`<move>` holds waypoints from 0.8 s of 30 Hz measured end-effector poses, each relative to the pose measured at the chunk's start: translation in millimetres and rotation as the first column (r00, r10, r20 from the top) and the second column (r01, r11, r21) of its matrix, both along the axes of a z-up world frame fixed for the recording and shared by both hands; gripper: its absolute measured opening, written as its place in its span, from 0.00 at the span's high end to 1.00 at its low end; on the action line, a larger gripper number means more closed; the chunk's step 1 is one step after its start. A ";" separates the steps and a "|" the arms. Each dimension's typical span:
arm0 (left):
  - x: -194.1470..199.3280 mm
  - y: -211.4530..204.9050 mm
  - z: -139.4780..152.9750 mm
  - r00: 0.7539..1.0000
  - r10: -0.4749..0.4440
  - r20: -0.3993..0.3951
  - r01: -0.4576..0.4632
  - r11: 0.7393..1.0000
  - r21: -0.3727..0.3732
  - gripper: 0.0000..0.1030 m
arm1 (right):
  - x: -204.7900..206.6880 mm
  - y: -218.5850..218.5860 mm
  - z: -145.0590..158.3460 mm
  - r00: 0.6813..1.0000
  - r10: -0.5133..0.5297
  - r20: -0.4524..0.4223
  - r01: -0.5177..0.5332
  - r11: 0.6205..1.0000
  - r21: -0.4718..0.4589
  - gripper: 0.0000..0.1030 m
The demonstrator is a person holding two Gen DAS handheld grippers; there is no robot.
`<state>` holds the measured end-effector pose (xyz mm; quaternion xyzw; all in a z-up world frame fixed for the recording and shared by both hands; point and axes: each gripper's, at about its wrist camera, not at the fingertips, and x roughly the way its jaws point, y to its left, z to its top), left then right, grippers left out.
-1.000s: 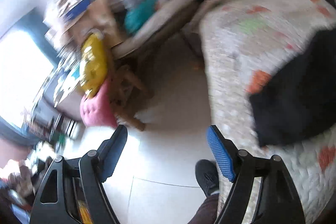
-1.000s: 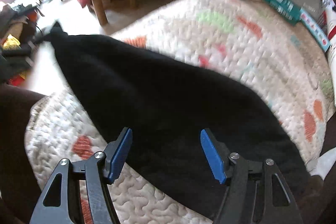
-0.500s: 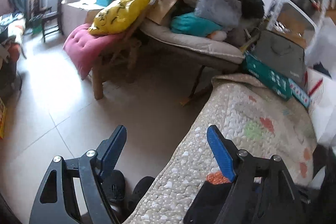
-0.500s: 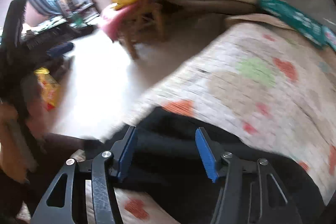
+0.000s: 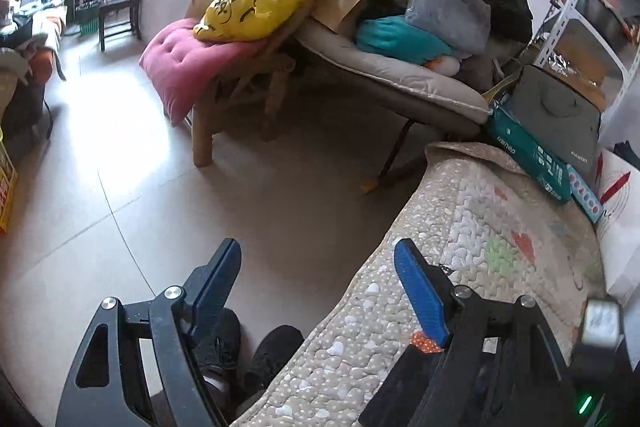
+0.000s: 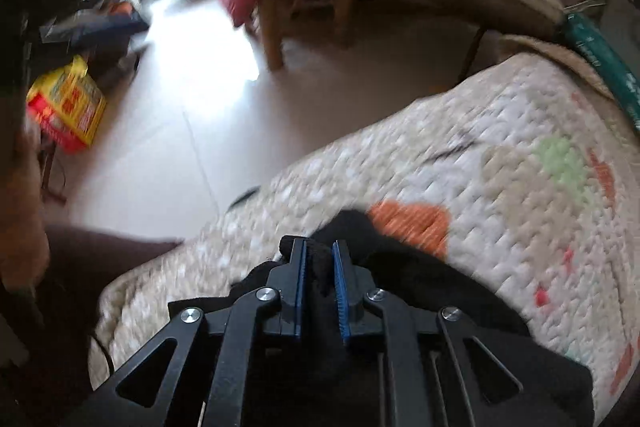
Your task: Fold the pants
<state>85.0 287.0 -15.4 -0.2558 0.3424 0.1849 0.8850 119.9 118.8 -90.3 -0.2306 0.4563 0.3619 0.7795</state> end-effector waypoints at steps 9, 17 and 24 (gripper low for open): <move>5.7 -3.0 -7.7 1.000 -0.002 -0.031 0.002 1.000 -0.003 0.24 | 72.3 23.6 -10.2 0.986 -0.147 -0.080 0.149 0.989 0.010 0.83; 15.5 -32.4 -11.4 0.995 -0.079 -0.061 0.083 0.995 0.063 0.24 | 78.2 -48.5 33.4 0.942 -0.322 -0.096 0.334 0.927 0.171 0.40; 28.5 -70.8 -11.6 0.974 -0.205 -0.096 0.213 0.973 0.084 0.24 | -9.4 -245.9 68.0 0.840 -0.542 -0.041 0.540 0.825 0.167 0.41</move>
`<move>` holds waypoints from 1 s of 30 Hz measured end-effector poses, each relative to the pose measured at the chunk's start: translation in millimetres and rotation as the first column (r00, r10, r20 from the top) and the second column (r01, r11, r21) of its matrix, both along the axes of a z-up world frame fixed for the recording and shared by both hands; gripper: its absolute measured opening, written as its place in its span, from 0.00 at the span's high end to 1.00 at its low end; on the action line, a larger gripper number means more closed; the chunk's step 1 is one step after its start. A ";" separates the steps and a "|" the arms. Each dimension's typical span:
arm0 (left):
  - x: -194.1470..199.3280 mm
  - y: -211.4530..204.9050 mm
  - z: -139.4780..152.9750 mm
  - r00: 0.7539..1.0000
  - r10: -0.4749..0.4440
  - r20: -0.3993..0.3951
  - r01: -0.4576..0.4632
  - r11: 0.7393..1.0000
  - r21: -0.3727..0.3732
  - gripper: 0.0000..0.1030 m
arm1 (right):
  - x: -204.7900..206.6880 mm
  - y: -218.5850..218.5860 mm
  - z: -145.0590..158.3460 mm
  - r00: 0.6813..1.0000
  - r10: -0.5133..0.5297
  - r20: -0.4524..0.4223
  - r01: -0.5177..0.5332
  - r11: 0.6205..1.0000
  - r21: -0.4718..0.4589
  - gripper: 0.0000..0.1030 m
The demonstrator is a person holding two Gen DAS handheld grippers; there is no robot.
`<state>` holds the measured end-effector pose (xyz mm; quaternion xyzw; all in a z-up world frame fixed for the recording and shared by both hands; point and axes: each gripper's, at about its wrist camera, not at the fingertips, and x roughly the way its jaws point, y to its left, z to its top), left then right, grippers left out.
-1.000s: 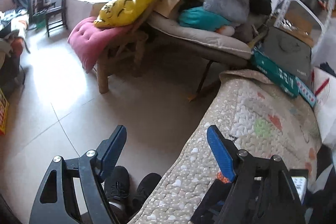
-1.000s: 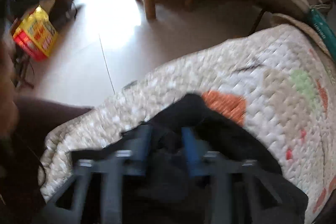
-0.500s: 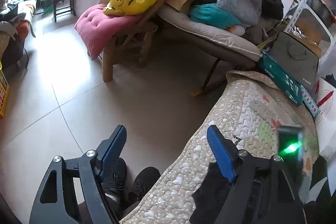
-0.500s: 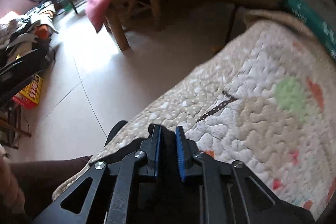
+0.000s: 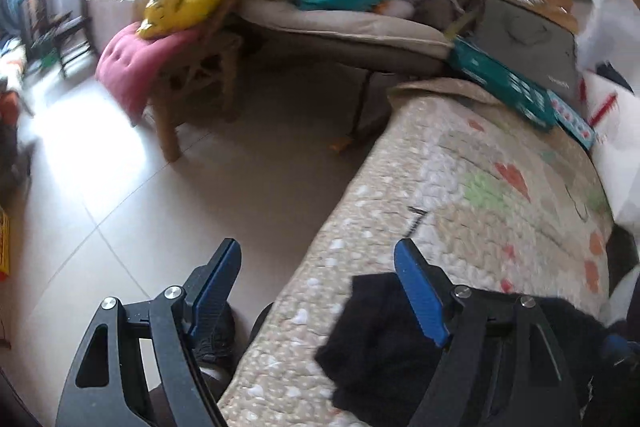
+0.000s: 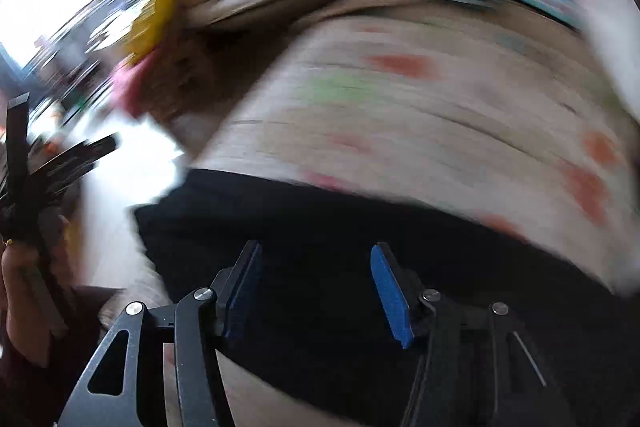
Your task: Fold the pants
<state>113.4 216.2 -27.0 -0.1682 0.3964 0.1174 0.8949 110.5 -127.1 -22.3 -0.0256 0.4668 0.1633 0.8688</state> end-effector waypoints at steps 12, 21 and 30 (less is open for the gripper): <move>-9.6 -56.6 -4.7 0.987 -0.151 0.047 0.149 0.988 0.051 0.24 | -36.7 -223.2 -14.7 0.876 -0.452 -0.171 0.460 0.888 0.015 0.41; -14.7 -85.0 -10.0 0.967 -0.249 0.055 0.240 0.961 0.139 0.24 | -36.7 -223.4 -70.0 0.854 -0.430 -0.292 0.449 0.894 -0.005 0.60; -9.2 -90.5 -18.1 0.970 -0.244 0.021 0.239 0.962 0.129 0.24 | -28.6 -215.5 -22.5 0.870 -0.473 -0.138 0.462 0.881 -0.105 0.93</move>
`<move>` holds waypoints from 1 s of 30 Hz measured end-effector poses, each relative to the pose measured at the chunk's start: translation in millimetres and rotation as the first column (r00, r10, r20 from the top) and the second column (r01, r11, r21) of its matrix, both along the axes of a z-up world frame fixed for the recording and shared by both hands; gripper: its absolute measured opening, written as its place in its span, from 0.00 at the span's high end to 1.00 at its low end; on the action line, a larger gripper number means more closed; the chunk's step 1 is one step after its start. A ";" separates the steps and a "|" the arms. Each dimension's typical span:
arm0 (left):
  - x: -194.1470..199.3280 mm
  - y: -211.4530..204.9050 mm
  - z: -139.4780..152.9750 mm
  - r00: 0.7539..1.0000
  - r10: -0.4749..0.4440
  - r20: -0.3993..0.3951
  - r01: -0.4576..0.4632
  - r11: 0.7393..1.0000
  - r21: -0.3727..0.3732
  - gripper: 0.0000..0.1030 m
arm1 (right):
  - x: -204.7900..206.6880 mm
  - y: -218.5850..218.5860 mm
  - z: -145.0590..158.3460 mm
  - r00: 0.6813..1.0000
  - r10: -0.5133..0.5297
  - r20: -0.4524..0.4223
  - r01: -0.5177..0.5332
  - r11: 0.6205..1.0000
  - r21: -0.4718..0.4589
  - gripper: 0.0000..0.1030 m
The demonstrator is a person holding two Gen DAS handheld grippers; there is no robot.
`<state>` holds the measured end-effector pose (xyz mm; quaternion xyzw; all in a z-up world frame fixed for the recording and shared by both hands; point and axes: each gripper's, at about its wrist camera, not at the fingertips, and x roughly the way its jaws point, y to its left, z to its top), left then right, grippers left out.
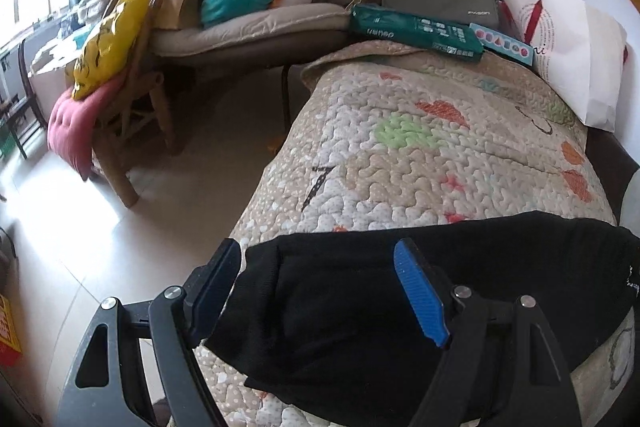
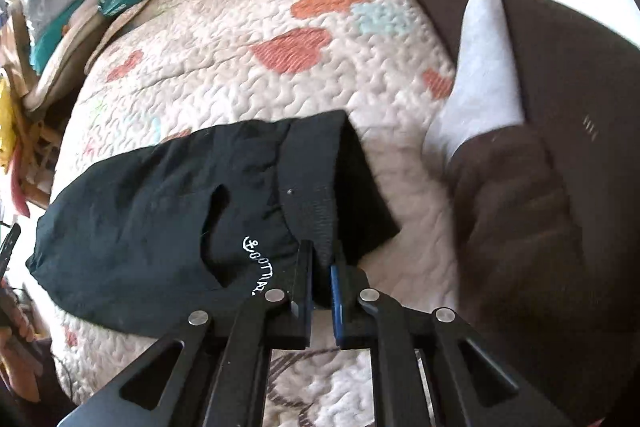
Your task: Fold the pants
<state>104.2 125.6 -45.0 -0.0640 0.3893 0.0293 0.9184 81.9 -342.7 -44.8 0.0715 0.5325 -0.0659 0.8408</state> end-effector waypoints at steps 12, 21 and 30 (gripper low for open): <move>1.2 -4.9 -31.2 0.989 0.010 -0.144 -0.007 1.000 0.016 0.24 | 18.0 -15.9 -32.5 0.994 -0.074 -0.086 0.056 0.979 -0.196 0.89; 5.8 6.2 -58.4 0.969 0.040 -0.243 -0.047 0.999 -0.024 0.24 | 10.2 -41.4 19.9 0.984 -0.163 0.071 0.172 0.975 -0.141 0.40; 6.2 6.0 -62.3 0.970 0.058 -0.238 -0.061 0.998 -0.005 0.18 | 86.3 42.6 -1.2 0.993 0.103 0.053 -0.108 0.990 0.089 0.42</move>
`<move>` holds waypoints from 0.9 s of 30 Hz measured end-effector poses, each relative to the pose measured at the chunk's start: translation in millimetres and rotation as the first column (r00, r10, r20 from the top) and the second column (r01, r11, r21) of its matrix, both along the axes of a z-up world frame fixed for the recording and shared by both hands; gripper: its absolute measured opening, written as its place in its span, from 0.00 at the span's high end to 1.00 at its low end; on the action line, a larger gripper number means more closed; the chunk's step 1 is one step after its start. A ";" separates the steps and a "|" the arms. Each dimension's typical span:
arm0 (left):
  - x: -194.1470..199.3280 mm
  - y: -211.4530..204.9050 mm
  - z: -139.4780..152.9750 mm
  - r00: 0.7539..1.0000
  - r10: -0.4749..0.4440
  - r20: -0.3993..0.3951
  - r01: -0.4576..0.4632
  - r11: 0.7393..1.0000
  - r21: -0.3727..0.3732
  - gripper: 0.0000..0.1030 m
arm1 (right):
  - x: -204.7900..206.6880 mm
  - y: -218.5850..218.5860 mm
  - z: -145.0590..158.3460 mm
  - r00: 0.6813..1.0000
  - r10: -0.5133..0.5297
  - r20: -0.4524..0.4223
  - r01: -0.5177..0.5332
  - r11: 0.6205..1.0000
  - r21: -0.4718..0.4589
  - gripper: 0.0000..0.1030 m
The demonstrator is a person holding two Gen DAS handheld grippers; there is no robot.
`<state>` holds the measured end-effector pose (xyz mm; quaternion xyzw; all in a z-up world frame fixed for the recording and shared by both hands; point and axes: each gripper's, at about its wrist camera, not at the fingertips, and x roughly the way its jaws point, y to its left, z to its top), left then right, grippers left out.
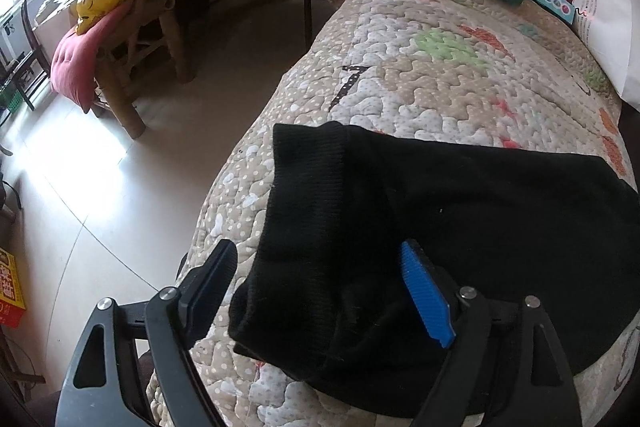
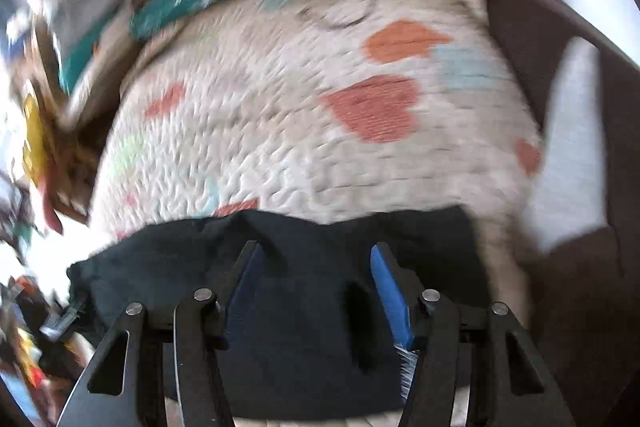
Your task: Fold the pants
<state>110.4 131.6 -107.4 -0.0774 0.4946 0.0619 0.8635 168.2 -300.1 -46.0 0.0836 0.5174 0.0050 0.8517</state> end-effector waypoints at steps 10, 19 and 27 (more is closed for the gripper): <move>-2.7 3.6 6.6 1.000 0.013 0.020 -0.013 1.000 -0.004 0.15 | 54.7 27.8 -52.8 0.990 -0.022 -0.142 -0.029 0.936 -0.351 0.45; 0.0 -16.6 17.1 0.997 -0.039 0.067 0.034 0.997 0.064 0.15 | 80.8 56.5 -3.6 0.996 0.071 -0.057 -0.079 0.984 -0.162 0.43; 7.1 -31.8 10.4 0.996 -0.087 0.020 0.083 0.985 0.152 0.15 | 112.4 97.7 -50.1 0.963 0.150 -0.222 -0.191 0.966 -0.173 0.44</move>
